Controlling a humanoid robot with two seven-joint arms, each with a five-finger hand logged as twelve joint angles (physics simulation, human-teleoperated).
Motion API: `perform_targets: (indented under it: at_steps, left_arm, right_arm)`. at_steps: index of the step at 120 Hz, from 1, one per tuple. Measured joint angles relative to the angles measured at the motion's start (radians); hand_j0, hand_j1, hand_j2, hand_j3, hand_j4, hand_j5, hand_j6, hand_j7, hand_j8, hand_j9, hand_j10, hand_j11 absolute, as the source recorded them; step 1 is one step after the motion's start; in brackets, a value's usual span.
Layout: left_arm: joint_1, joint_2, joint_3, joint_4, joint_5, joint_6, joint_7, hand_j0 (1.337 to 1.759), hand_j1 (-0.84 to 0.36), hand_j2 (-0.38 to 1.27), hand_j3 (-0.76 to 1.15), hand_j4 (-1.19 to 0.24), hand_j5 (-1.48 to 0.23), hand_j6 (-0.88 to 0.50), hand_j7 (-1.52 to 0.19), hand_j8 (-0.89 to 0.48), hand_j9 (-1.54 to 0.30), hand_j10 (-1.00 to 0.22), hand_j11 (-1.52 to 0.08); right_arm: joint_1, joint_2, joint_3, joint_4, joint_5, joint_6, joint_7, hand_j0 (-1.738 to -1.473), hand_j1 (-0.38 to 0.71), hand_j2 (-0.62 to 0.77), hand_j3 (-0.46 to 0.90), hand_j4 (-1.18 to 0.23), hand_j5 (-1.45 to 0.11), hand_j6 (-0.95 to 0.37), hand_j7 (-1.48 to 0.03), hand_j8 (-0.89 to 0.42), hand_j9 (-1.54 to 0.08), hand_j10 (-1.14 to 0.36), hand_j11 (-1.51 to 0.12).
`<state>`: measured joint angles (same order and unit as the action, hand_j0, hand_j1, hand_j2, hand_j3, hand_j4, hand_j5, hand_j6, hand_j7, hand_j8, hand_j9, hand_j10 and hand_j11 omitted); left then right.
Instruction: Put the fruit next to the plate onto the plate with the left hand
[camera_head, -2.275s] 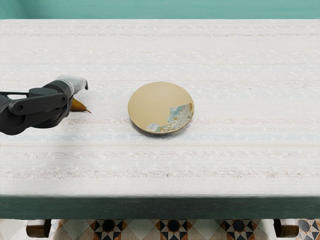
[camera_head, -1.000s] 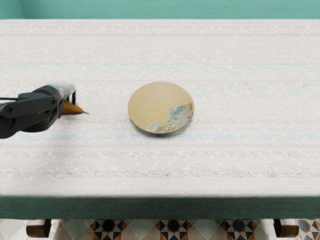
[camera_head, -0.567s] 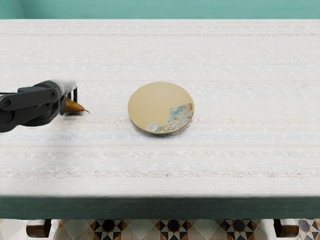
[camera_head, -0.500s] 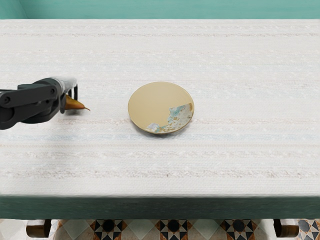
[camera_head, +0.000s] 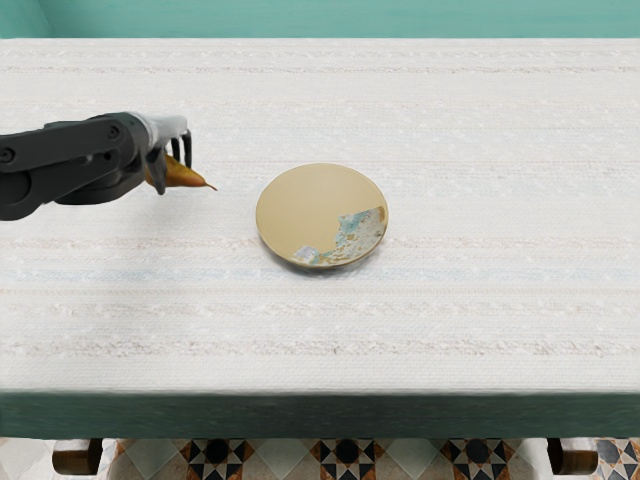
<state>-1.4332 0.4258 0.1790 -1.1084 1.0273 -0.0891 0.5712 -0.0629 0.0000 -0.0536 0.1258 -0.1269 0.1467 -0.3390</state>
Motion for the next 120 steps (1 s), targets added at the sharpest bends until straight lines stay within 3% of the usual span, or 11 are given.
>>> perform_targets:
  at_steps: [40,120]
  left_arm:
    - [-0.036,-0.080,-0.075,-0.006,-0.018,-0.022,0.014,1.656,-0.31,0.33,0.00,-0.65,-0.93,-0.47,-0.92,-0.41,-0.90,-0.53,-0.91]
    - [-0.011,-0.225,-0.162,0.010,-0.016,-0.016,0.009,1.655,-0.29,0.31,0.00,-0.66,-0.93,-0.48,-0.93,-0.42,-0.90,-0.54,-0.91]
  right_arm:
    - [0.000,0.000,0.000,0.000,0.000,0.000,0.000,-1.658,-0.35,0.00,0.00,0.00,0.00,0.00,0.00,0.00,0.00,0.00,0.00]
    - [0.000,0.000,0.000,0.000,0.000,0.000,0.000,-1.658,-0.35,0.00,0.00,0.00,0.00,0.00,0.00,0.00,0.00,0.00,0.00]
